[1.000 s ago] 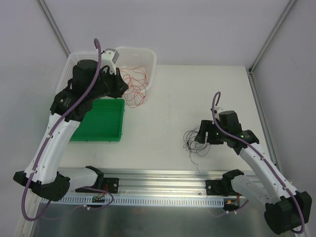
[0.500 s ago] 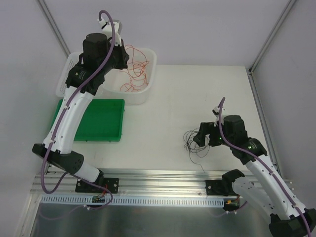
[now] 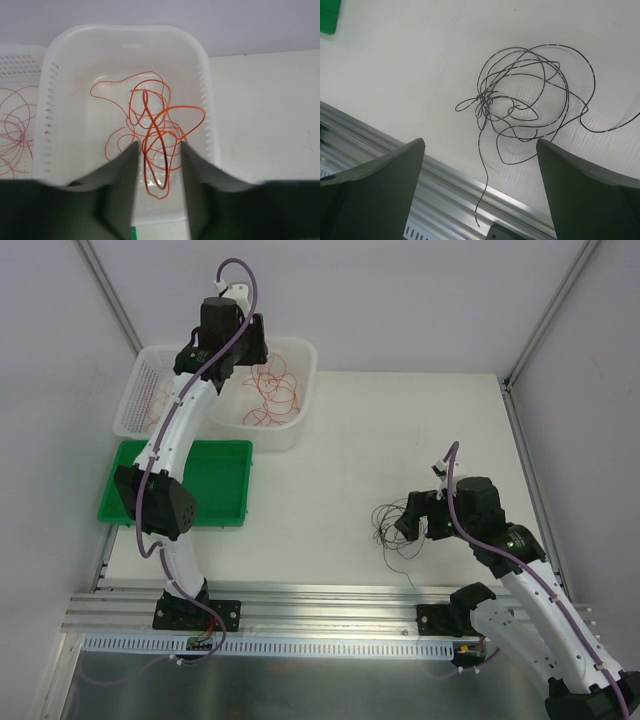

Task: Untangle the cables

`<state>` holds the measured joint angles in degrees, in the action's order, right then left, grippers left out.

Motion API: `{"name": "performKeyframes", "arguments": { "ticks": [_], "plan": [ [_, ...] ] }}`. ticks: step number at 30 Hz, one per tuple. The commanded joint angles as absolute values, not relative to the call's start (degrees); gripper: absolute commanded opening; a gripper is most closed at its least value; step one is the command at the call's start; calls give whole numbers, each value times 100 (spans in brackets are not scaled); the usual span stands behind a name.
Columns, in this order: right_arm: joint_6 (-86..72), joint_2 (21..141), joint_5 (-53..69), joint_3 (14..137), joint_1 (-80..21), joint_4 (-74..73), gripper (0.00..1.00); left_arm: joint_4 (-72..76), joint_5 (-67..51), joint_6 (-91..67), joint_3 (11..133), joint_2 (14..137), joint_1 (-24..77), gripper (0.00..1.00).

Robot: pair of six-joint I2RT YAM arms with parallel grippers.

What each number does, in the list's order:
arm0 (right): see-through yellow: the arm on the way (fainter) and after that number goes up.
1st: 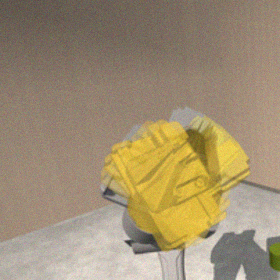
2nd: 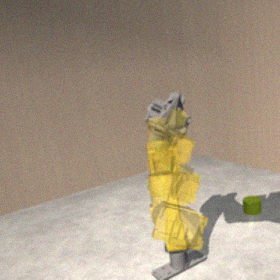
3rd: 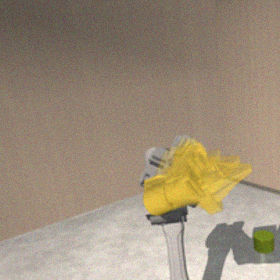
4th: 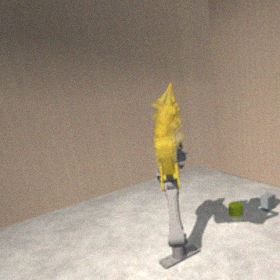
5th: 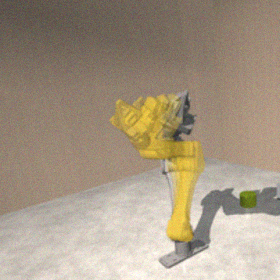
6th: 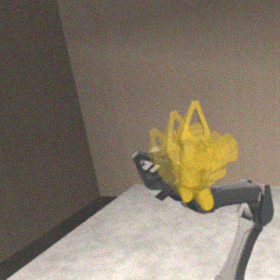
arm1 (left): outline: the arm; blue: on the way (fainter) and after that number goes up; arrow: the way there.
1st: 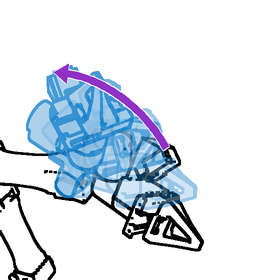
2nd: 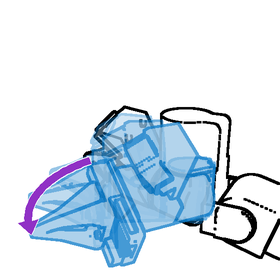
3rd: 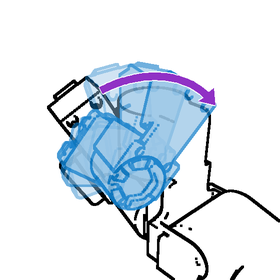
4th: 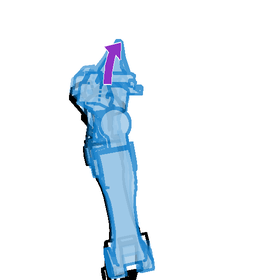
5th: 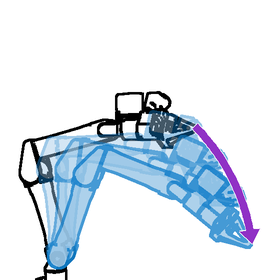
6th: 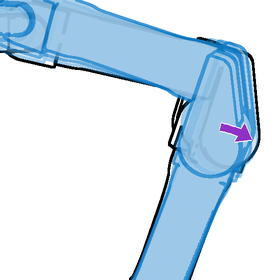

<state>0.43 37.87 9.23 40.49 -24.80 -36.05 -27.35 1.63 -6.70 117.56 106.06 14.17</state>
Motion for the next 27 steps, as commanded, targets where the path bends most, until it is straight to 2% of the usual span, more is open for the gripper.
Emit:
{"name": "performKeyframes", "arguments": {
  "ticks": [1, 2, 3, 5, 7, 11, 16, 22, 27],
  "plan": [
    [141, 3718, 844, 4201, -2505, -3674, 99, -2320, 158, -756, 12050, 10775, 1336, 51],
    [141, 3726, 844, 4201, -2514, -3683, 99, -2329, 167, -756, 12041, 10828, 1327, 62],
    [132, 3727, 826, 4210, -2514, -3683, 99, -2329, 158, -756, 11971, 10819, 1318, 80],
    [132, 3735, 782, 4227, -2505, -3709, 99, -2320, 106, -808, 11831, 10680, 1327, 91],
    [97, 3735, 721, 4236, -2514, -3718, 98, -2320, 44, -905, 11611, 10530, 1318, 99],
    [18, 3753, 440, 4263, -2514, -3779, 98, -2320, -385, -1212, 11032, 9810, 1353, 99],
    [-377, 3753, -139, 4289, -2505, -3911, 98, -2320, -615, -1616, 9688, 8931, 1827, 99],
    [-711, 3665, -782, 4280, -2496, -4095, 98, -2320, -501, -1792, 8167, 8061, 3215, 99],
    [-1045, 3639, -1247, 4061, -2496, -4148, 98, -2268, -501, -1898, 7419, 8147, 4382, 99]
  ]
}}
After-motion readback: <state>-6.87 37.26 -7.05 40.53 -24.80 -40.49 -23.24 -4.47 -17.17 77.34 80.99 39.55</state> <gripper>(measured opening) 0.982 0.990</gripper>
